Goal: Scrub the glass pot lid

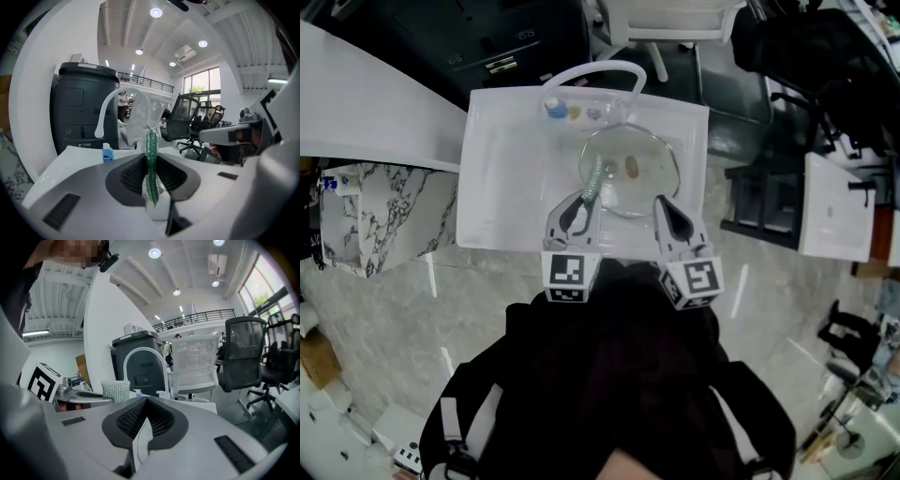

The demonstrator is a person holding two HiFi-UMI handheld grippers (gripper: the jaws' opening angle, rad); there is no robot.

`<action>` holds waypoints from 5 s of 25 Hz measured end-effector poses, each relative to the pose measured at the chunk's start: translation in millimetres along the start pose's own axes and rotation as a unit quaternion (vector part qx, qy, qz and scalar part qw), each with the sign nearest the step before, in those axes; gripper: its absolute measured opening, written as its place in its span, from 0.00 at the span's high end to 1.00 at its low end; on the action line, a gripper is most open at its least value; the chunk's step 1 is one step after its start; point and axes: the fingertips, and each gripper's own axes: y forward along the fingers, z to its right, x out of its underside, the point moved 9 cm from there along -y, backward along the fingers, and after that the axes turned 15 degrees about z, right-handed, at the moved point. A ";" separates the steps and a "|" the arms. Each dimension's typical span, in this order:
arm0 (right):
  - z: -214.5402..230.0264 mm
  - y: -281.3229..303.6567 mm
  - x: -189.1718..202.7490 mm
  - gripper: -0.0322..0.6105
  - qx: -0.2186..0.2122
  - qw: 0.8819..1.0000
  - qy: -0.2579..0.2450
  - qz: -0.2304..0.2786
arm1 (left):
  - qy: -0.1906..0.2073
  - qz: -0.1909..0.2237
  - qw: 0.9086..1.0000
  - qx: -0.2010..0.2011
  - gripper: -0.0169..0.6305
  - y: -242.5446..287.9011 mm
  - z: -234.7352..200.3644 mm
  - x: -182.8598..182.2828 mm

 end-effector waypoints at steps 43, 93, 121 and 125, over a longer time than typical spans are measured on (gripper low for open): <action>27.9 51.0 58.7 0.95 0.035 0.997 0.025 -0.067 | 0.012 -0.187 0.982 -0.040 0.88 129.8 -65.6 127.6; 37.7 44.9 71.9 0.95 0.050 0.994 0.047 -0.085 | -0.113 -0.234 0.966 0.019 0.88 197.0 -57.6 154.3; 39.4 34.8 69.6 0.95 0.059 0.994 0.048 -0.077 | -0.111 -0.222 0.967 0.058 0.88 214.4 -31.4 135.7; 41.1 31.9 69.9 0.95 0.062 0.994 0.048 -0.076 | -0.107 -0.220 0.968 0.061 0.88 216.0 -28.0 134.1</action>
